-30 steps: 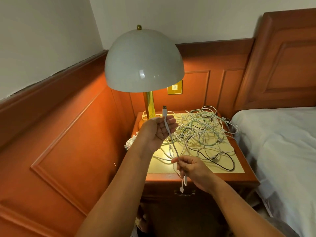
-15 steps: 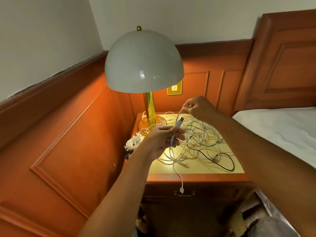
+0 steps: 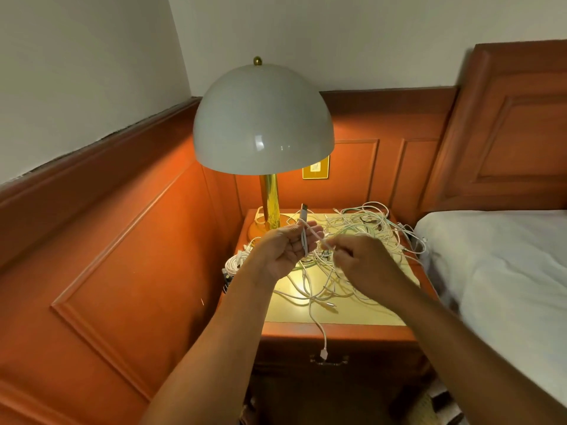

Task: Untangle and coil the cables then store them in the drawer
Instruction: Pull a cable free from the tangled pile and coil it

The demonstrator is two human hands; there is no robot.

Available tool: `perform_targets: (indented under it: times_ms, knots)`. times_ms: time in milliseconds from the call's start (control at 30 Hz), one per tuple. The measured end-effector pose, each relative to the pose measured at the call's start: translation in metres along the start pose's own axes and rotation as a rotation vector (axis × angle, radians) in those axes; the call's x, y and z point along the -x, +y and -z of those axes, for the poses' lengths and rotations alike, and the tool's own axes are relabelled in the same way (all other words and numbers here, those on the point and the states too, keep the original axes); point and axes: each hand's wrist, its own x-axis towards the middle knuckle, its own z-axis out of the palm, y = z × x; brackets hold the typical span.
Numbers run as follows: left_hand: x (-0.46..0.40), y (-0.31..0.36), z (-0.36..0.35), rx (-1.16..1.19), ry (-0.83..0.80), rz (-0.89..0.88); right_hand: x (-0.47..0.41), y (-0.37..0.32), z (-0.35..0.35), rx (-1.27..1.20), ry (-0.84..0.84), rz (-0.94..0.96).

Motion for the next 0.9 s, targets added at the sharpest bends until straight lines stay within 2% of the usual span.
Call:
perform_targets:
  times_ms: [167, 300, 433, 533, 700, 900]
  knots:
    - [0.005, 0.006, -0.016, -0.001, 0.051, 0.022, 0.029, 0.035, -0.049, -0.654, -0.058, -0.246]
    - [0.006, 0.007, -0.02, 0.054, 0.11, -0.068, 0.037, 0.052, -0.072, -0.776, -0.193, -0.422]
    - [0.012, 0.006, -0.017, 0.056, 0.063, -0.107, 0.027, 0.07, -0.073, -0.969, -0.326, -0.442]
    - [0.017, 0.008, -0.017, -0.02, 0.023, -0.129, 0.01, 0.08, -0.065, -0.847, -0.29, -0.445]
    - [0.028, 0.003, -0.024, -0.172, -0.143, -0.097, -0.036, 0.069, -0.026, -0.204, -0.067, -0.497]
    - [0.02, -0.01, -0.019, -0.522, -0.18, 0.012, -0.08, 0.031, 0.034, -0.091, 0.02, -0.191]
